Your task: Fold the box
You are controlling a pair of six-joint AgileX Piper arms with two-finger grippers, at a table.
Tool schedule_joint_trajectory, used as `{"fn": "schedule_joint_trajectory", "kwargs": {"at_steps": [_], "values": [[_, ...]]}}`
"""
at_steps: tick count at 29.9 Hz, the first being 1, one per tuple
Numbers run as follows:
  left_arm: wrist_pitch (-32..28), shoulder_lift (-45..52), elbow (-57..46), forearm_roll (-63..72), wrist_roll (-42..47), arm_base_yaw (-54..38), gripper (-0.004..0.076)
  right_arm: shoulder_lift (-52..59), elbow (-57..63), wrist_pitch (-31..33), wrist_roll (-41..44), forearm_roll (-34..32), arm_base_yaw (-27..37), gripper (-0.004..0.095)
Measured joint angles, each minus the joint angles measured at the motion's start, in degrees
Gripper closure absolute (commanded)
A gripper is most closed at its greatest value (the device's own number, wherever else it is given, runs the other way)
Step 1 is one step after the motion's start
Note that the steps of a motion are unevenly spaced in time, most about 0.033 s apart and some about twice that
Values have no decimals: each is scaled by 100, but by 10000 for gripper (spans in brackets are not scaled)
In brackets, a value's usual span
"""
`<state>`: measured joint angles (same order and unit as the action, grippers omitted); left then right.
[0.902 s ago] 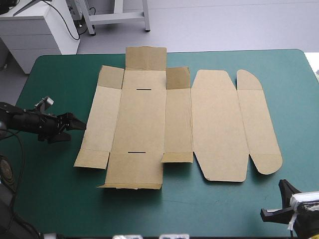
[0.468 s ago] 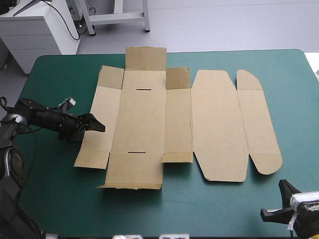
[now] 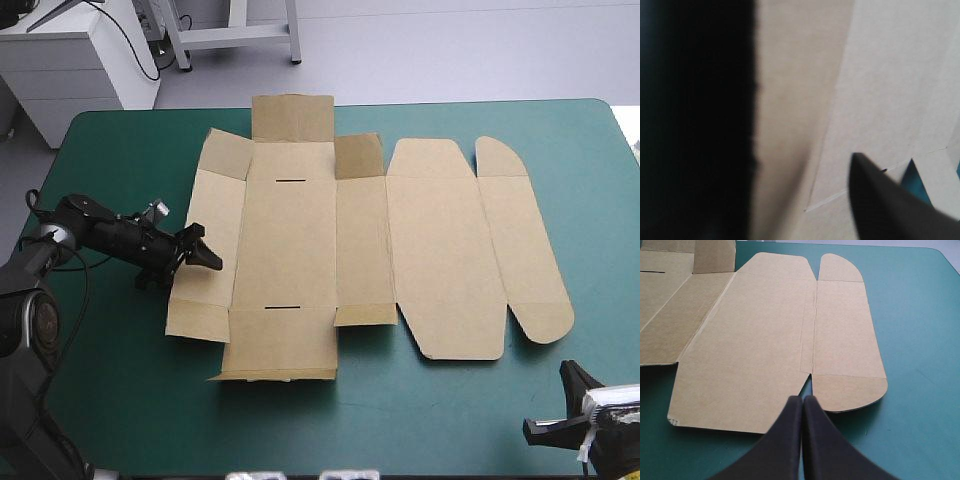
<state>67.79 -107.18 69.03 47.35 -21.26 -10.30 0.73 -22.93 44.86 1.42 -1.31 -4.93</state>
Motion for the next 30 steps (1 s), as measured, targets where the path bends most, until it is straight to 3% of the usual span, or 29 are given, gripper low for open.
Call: {"fn": "schedule_joint_trajectory", "kwargs": {"at_steps": [13, 23, 30], "values": [[180, -18, 143, -145, -60, 68, 715, 0, 0, 0, 0, 0, 0, 928], [204, 504, 1070, -1948, -90, 152, 732, 0, 0, 0, -4, 0, 0, 928], [204, 527, 1794, -3605, 169, 1027, 732, 0, 0, 0, -4, 0, 0, 928]]}}
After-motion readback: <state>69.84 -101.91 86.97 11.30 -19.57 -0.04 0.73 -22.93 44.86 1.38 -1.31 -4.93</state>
